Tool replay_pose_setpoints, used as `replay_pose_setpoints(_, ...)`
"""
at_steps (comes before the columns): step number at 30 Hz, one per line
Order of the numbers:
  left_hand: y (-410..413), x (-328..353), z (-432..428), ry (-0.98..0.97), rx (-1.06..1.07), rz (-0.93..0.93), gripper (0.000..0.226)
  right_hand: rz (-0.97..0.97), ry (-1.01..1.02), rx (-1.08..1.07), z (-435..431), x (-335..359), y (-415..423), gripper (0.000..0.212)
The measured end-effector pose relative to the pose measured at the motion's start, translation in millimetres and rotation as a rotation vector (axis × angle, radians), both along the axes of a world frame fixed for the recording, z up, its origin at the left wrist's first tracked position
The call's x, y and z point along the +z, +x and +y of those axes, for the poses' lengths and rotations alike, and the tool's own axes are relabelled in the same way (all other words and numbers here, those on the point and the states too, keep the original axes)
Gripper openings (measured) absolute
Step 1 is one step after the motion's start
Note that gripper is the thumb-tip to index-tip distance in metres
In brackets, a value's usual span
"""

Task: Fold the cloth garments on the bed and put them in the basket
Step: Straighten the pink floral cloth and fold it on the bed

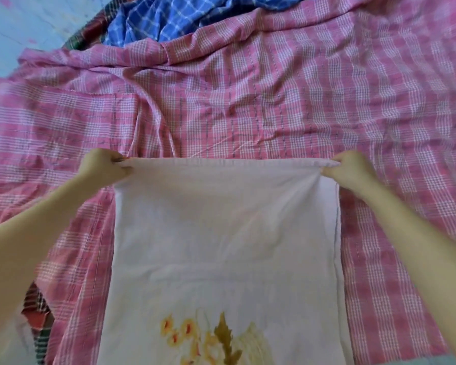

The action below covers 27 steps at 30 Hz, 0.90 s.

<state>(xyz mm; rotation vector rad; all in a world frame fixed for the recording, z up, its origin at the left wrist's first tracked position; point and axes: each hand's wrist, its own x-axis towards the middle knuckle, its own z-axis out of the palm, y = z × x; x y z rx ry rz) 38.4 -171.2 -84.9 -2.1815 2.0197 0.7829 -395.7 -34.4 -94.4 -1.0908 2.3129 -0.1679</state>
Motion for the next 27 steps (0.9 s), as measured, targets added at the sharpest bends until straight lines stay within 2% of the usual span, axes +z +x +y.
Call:
replay_pose_setpoints(2, -6, -25, -5, 0.025, 0.078, -0.039, 0.034, 0.046, 0.079, -0.043, -14, -25, 3, 0.025)
replay_pose_setpoints(5, -8, -49, 2, -0.048, 0.183, -0.032, 0.023, 0.125, 0.126, -0.093, -14, -50, 12, 0.014)
replay_pose_setpoints(7, -3, -55, 17, -0.143, 0.280, 0.005, 0.024, 0.188, 0.034, -0.141, 1, -58, 17, 0.028)
replay_pose_setpoints(10, 14, -54, 53, -0.206, 0.386, 0.024, 0.033, 0.180, -0.103, -0.297, 42, -51, 31, 0.055)
replay_pose_setpoints(12, 29, -53, 93, -0.136, 0.403, 0.043, 0.035, 0.145, -0.080, -0.375, 89, -49, 44, 0.063)
replay_pose_setpoints(16, 55, -51, 177, -0.024, 0.445, 0.052, 0.031, -0.033, 0.024, -0.456, 197, -41, 77, 0.056)
replay_pose_setpoints(20, 77, -50, 248, 0.153, 0.534, 0.085, 0.030, -0.186, 0.256, -0.536, 296, -48, 104, 0.057)
replay_pose_setpoints(23, 87, -44, 288, 0.331, 0.613, 0.129, 0.035, -0.354, 0.299, -0.633, 331, -35, 121, 0.030)
replay_pose_setpoints(27, 89, -27, 320, 0.518, 0.742, 0.218, 0.025, -0.549, 0.311, -0.717, 352, -15, 128, 0.014)
